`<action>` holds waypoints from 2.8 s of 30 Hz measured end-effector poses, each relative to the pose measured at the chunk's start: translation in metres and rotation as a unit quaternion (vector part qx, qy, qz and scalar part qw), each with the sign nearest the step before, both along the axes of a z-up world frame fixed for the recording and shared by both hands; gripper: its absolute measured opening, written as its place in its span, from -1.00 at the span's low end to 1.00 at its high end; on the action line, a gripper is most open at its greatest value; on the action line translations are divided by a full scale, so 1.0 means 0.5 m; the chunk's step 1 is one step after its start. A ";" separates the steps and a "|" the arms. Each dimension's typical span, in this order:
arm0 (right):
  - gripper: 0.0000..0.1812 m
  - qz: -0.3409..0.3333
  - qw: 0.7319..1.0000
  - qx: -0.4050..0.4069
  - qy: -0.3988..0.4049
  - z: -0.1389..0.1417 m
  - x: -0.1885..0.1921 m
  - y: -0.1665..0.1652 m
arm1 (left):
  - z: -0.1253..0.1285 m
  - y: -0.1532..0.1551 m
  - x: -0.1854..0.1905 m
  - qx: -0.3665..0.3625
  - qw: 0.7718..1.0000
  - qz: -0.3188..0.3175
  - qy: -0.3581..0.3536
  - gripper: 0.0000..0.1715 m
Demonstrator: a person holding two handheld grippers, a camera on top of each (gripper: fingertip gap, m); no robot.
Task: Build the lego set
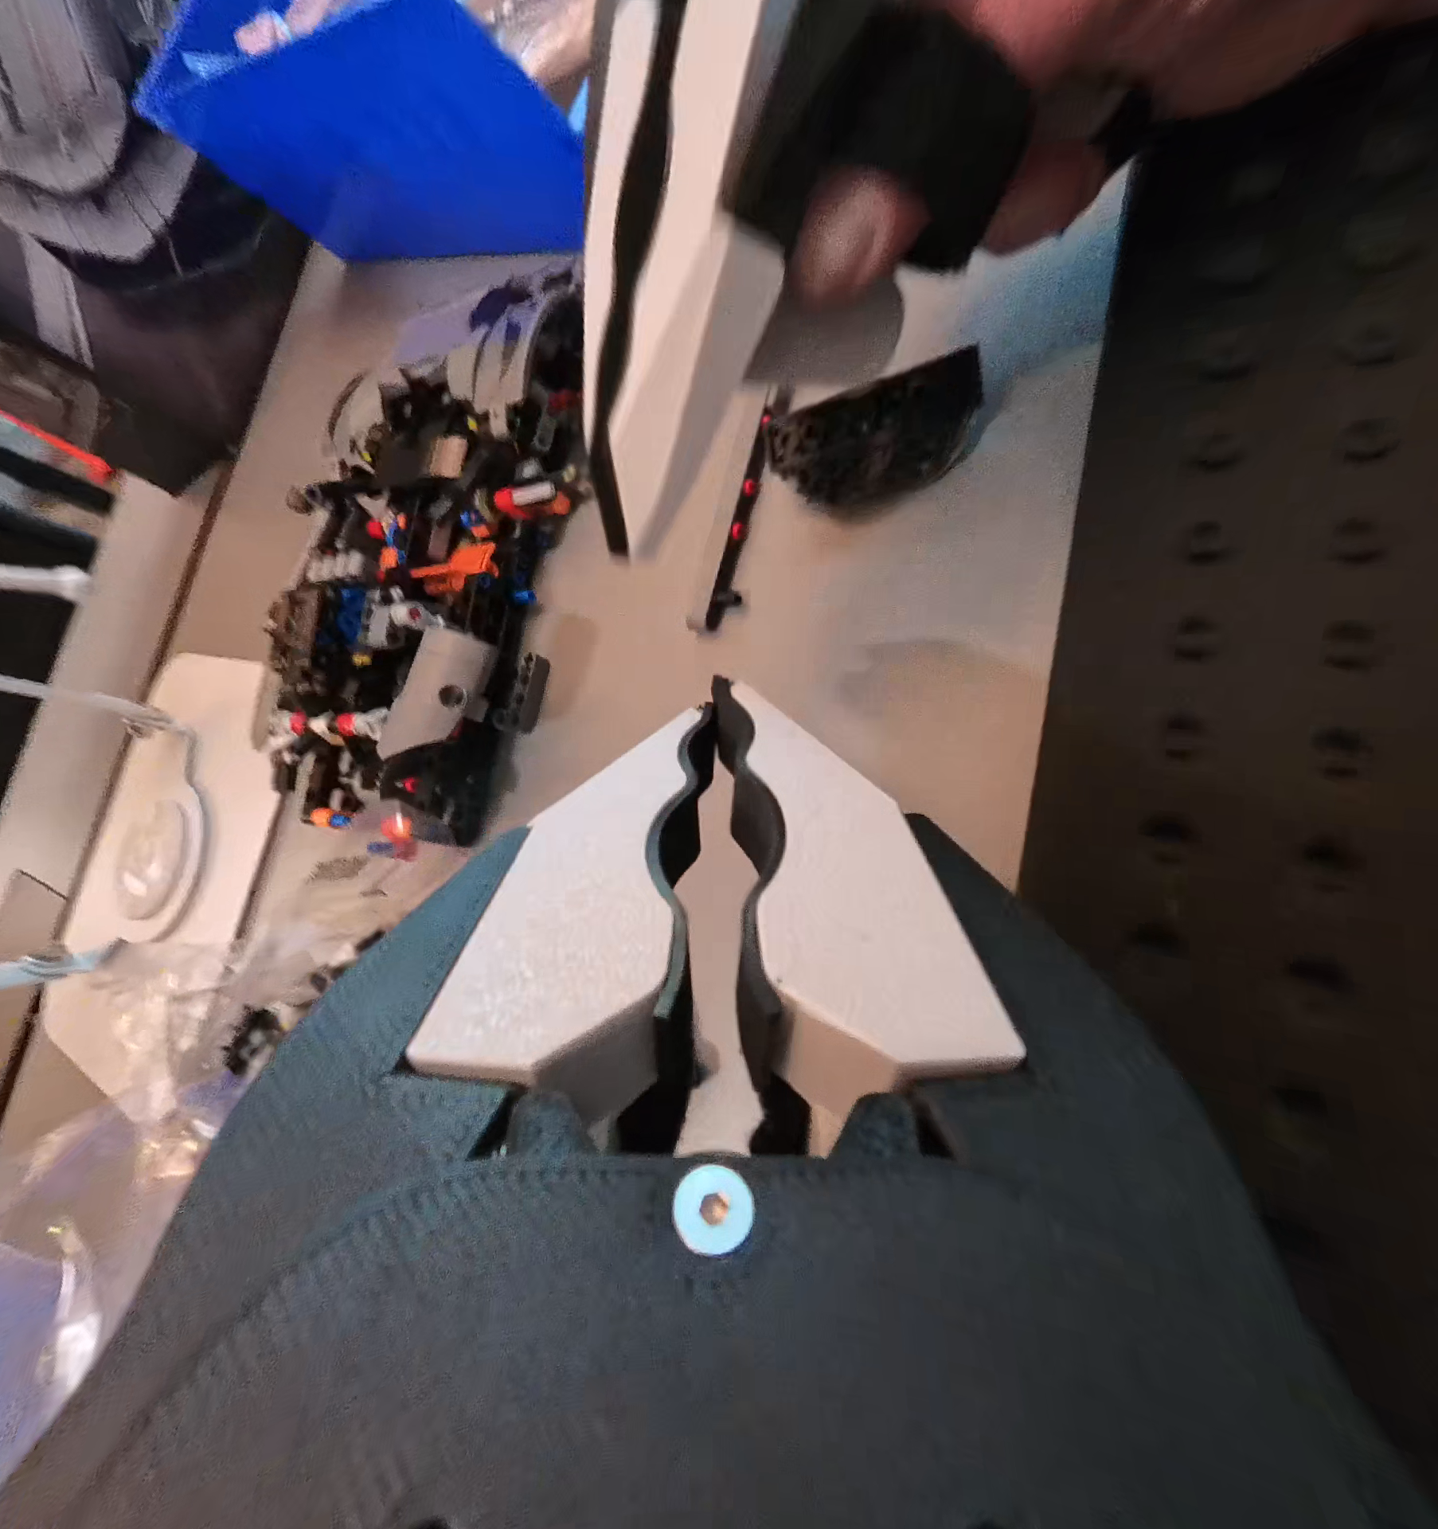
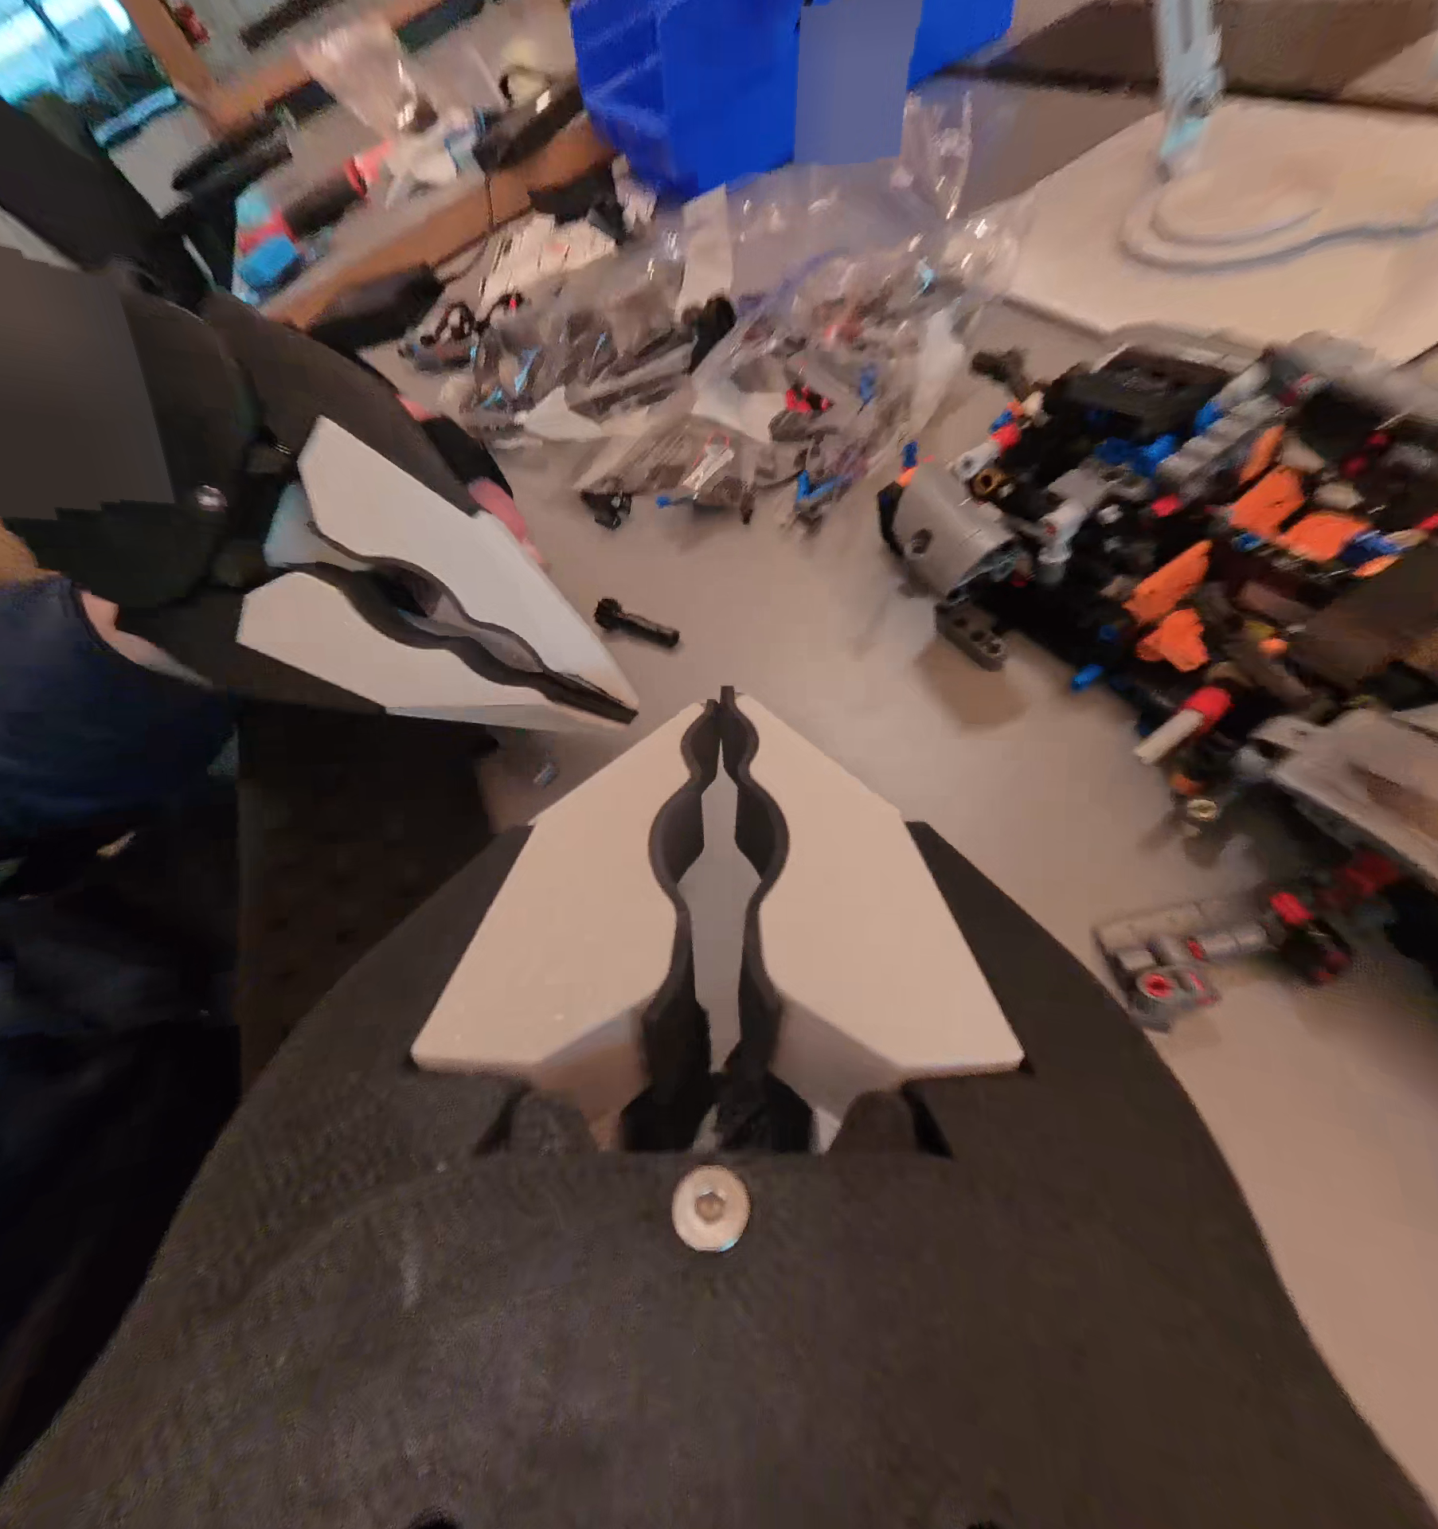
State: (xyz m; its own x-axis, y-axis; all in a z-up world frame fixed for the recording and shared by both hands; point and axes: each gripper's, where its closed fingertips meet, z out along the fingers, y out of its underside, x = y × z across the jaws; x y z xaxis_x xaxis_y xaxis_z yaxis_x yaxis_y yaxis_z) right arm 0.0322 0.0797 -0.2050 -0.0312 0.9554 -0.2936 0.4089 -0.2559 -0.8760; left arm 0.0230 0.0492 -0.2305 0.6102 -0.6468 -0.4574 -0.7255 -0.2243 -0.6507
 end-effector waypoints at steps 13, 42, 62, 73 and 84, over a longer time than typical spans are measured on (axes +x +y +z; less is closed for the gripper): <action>-0.54 -0.047 0.961 0.073 -0.264 -0.123 0.179 0.009 | -0.009 0.038 0.045 -0.072 0.995 -0.038 -0.049 -0.86; -0.66 0.072 0.963 0.252 0.060 0.026 0.120 -0.080 | 0.129 -0.015 0.113 -0.261 0.804 -0.199 -0.497 -0.88; -0.31 0.018 0.955 0.282 -0.093 -0.056 0.066 -0.080 | 0.055 -0.015 0.125 -0.167 0.934 -0.139 -0.285 -1.00; -0.48 -0.029 0.924 0.359 -0.124 -0.067 0.103 -0.062 | 0.047 -0.013 0.138 -0.107 0.966 -0.133 -0.193 -1.00; -0.63 -0.010 0.933 0.350 -0.080 -0.043 0.107 -0.074 | 0.018 -0.007 0.138 -0.053 0.986 -0.136 -0.081 -1.00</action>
